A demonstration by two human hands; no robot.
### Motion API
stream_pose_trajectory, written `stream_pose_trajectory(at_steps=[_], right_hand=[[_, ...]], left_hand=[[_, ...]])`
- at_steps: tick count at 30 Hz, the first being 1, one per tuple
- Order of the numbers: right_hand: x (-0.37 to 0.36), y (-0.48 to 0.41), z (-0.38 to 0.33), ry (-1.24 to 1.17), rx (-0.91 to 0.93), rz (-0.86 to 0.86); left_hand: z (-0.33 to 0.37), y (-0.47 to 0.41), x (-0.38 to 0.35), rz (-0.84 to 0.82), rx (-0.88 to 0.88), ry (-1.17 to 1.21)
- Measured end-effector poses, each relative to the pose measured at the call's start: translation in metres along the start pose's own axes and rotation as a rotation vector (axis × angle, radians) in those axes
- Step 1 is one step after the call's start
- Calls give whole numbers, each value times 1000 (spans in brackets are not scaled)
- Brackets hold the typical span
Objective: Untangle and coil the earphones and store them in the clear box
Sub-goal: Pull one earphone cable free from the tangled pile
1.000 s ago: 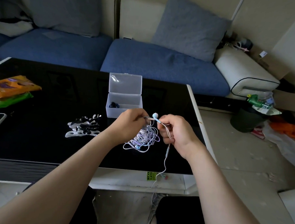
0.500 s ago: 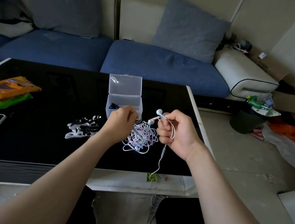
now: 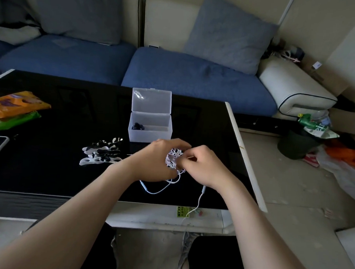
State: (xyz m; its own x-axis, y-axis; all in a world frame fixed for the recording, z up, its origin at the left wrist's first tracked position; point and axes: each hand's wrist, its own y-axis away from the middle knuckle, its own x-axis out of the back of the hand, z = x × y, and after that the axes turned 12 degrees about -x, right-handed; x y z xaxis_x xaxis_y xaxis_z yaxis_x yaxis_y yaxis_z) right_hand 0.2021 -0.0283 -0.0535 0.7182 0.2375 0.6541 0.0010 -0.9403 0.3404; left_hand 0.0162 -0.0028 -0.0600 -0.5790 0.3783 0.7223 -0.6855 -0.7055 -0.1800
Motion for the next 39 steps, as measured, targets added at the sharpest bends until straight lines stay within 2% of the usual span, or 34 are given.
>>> stream_pose_trajectory(at_steps=[4,11,17,20,26,28,30,32,34,36,39], right_hand=[[2,-1,0,-125,19,15],[11,-4,4,-273,8,197],[8,-20,23,-119,-14,365],[7,-24,24,-4,-108,406],[16,-19,23,104,-230,449],[17,-19,24,73,-254,472],[20,-15,23,73,-245,482],[22,-12,20,-31,-189,463],[21,-15,20,-264,-146,441],[22,-21,21,-483,-136,446],[18,-27,25,-638,-151,418]], left_hand=[[-4,-3,-7,-31,11,15],[-5,2,3,-73,211,118],[0,5,16,-45,355,250],[0,4,16,4,400,338],[-5,4,18,136,287,399],[-8,5,21,210,300,399],[-13,7,23,237,357,284],[-20,10,21,172,408,94],[-24,14,19,42,389,-16],[-24,14,17,-69,321,24],[-15,11,14,-70,236,216]])
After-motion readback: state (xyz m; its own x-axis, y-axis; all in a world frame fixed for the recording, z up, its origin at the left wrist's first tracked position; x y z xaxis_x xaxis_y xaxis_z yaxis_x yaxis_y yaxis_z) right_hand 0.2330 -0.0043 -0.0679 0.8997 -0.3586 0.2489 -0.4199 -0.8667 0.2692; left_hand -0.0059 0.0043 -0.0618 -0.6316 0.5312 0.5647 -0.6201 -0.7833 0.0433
